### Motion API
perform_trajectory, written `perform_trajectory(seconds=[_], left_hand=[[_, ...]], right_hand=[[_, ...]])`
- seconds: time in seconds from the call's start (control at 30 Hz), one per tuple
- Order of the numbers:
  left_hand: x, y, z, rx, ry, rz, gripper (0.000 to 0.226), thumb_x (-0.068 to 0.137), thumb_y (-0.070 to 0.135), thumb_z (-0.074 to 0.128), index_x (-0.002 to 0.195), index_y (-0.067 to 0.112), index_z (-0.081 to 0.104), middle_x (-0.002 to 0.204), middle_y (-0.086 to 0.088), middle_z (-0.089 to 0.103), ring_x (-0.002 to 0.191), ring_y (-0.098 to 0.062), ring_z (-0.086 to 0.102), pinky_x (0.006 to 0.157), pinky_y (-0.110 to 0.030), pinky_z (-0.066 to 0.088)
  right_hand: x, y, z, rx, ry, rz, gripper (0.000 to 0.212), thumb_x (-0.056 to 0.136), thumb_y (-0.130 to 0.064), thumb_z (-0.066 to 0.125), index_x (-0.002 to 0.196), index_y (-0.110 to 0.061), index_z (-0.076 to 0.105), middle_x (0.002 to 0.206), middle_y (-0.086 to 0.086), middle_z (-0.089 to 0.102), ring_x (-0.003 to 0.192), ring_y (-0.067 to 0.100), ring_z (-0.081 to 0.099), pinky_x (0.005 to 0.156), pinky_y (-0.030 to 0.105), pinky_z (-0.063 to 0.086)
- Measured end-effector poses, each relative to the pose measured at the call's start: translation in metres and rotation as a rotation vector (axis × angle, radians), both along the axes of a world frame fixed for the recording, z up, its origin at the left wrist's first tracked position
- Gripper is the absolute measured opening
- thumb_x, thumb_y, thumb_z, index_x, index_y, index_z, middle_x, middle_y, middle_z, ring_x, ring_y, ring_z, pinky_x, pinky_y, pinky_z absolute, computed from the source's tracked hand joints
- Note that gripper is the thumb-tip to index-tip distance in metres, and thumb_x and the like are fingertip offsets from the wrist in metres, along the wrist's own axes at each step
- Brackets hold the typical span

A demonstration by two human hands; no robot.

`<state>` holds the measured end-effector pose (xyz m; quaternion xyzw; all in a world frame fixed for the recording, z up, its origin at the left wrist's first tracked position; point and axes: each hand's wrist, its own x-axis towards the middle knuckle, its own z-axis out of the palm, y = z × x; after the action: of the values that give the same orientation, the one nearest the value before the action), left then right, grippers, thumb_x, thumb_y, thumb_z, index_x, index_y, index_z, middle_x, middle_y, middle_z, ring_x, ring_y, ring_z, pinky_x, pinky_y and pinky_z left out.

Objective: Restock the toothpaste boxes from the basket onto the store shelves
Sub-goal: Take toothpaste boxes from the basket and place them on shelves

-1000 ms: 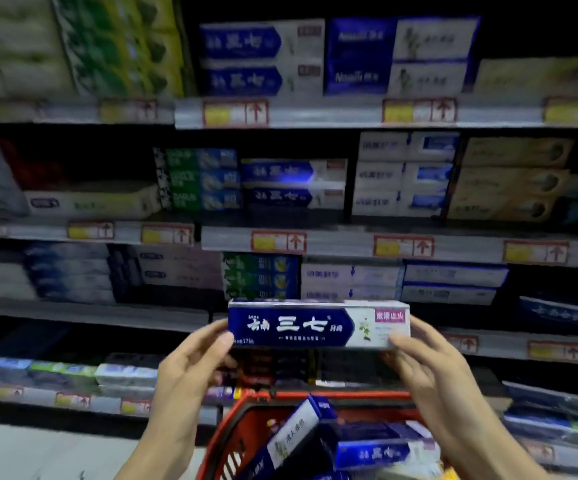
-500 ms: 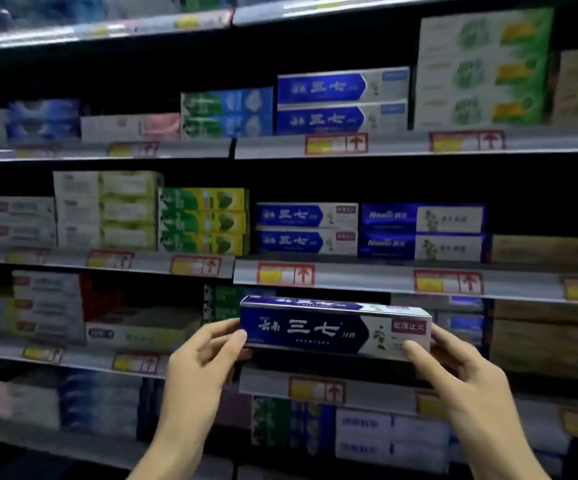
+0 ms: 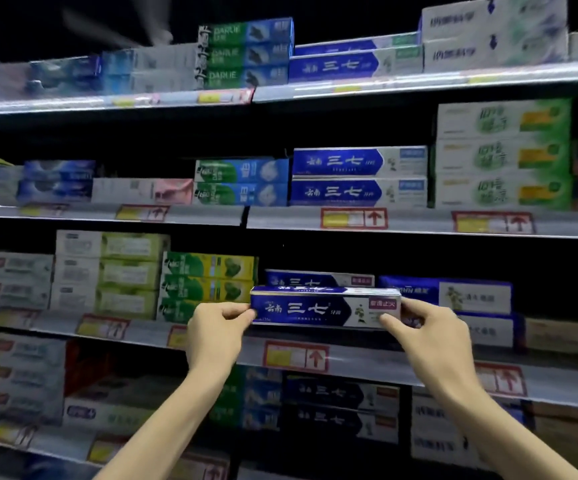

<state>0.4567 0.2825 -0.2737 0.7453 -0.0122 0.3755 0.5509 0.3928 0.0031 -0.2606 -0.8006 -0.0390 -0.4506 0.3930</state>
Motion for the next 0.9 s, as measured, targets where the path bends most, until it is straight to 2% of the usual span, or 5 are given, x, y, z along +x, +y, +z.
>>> perform_trajectory(seconds=[0.2,0.4,0.6,0.7,0.9], left_hand=[[0.03,-0.007,0.005,0.02,0.075,0.109,0.014,0.089,0.024,0.081,0.101,0.016,0.084,0.1,0.002,0.079,0.088,-0.015,0.067,0.064,-0.025,0.046],[0.031,-0.012,-0.003,0.168,0.12,0.256,0.021,0.09,0.028,0.079,0.07,0.023,0.073,0.064,0.007,0.067,0.062,-0.014,0.061,0.049,-0.023,0.036],[0.015,-0.018,-0.009,0.13,0.005,0.224,0.008,0.091,0.034,0.078,0.084,0.03,0.077,0.077,0.013,0.071,0.071,-0.012,0.064,0.057,-0.026,0.048],[0.002,-0.017,-0.012,0.086,-0.032,0.152,0.012,0.09,0.038,0.079,0.079,0.032,0.076,0.079,0.018,0.073,0.074,-0.005,0.065,0.057,-0.025,0.048],[-0.046,-0.025,-0.02,-0.026,-0.016,-0.216,0.008,0.089,0.023,0.08,0.082,0.026,0.079,0.082,0.013,0.077,0.08,-0.001,0.07,0.073,-0.023,0.051]], right_hand=[[0.047,-0.003,0.006,-0.046,0.123,-0.163,0.014,0.086,-0.035,0.079,0.087,-0.022,0.075,0.063,-0.005,0.065,0.063,0.024,0.061,0.058,0.033,0.046],[0.052,-0.007,-0.005,-0.162,0.291,-0.227,0.015,0.084,-0.042,0.08,0.083,-0.028,0.075,0.061,-0.01,0.066,0.059,0.011,0.062,0.048,0.025,0.035],[0.049,-0.007,-0.007,-0.165,0.29,-0.228,0.025,0.08,-0.051,0.08,0.089,-0.028,0.078,0.074,-0.013,0.072,0.073,0.01,0.067,0.059,0.027,0.05],[0.035,-0.008,-0.008,-0.191,0.227,-0.274,0.035,0.08,-0.052,0.078,0.102,-0.024,0.077,0.09,-0.007,0.076,0.096,0.022,0.067,0.077,0.036,0.057],[-0.029,-0.009,-0.013,-0.189,0.068,-0.265,0.049,0.085,-0.036,0.082,0.131,-0.026,0.069,0.111,-0.007,0.074,0.115,0.023,0.054,0.092,0.042,0.051]])
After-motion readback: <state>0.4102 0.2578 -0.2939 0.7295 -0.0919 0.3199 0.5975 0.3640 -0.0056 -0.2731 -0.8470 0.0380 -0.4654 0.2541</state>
